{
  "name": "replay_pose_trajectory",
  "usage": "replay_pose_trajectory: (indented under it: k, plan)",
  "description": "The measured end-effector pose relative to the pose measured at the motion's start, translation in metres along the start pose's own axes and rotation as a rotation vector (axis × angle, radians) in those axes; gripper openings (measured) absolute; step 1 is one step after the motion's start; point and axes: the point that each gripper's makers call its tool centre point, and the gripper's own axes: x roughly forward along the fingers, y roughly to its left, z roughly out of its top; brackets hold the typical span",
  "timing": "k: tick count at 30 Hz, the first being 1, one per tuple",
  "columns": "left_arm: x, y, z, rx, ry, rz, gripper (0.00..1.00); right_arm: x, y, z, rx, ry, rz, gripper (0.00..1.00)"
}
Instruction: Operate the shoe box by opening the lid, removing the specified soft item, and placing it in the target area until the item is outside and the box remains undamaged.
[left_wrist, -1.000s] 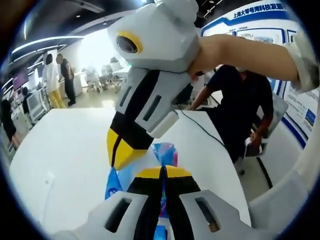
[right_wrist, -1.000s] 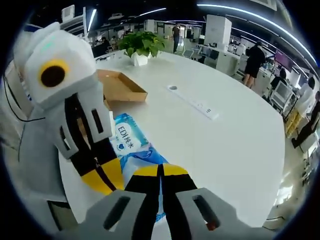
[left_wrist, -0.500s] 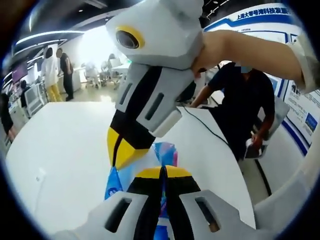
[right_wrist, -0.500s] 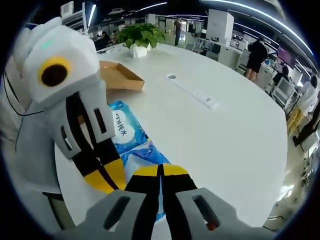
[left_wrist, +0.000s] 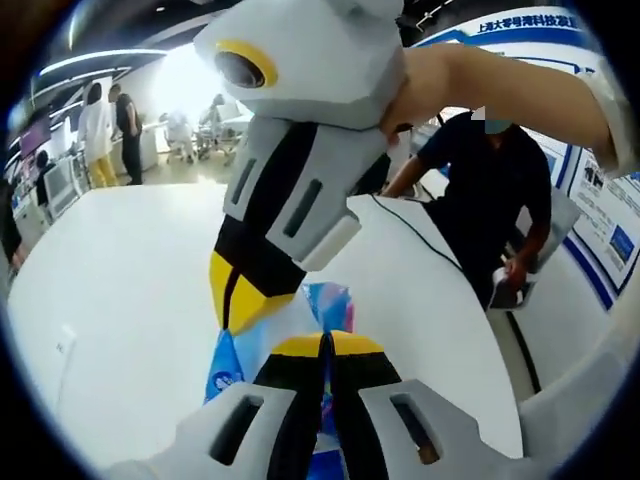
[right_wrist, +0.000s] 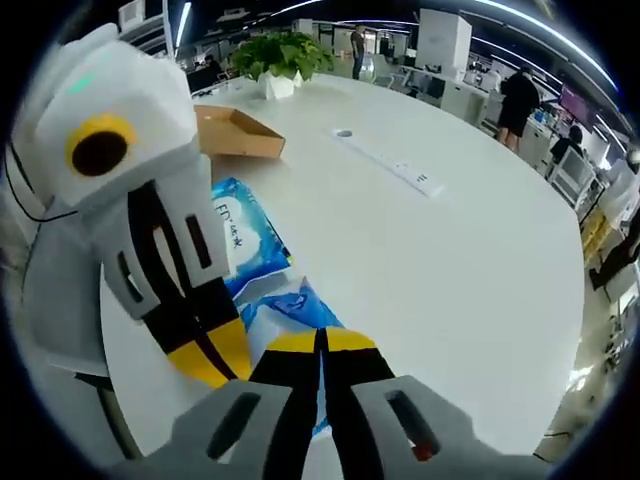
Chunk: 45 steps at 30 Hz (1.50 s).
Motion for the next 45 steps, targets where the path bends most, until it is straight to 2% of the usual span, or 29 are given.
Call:
replay_pose_trajectory:
  k: [17,24,38,45]
  plan:
    - [0.010,-0.001,-0.003,-0.012,-0.008,-0.002,0.00,0.006,-0.002,-0.006,0.014,-0.014,-0.009,0.00]
    - [0.009,-0.004,-0.005,0.003,0.000,0.002,0.00,0.008,0.000,-0.011,-0.002,0.002,-0.021,0.00]
    - [0.002,-0.001,0.002,0.026,-0.013,0.032,0.01,0.006,-0.004,-0.011,-0.026,0.020,-0.055,0.01]
    - [-0.008,-0.004,-0.004,0.070,0.033,0.039,0.03,0.000,-0.005,-0.008,-0.025,0.016,-0.069,0.02]
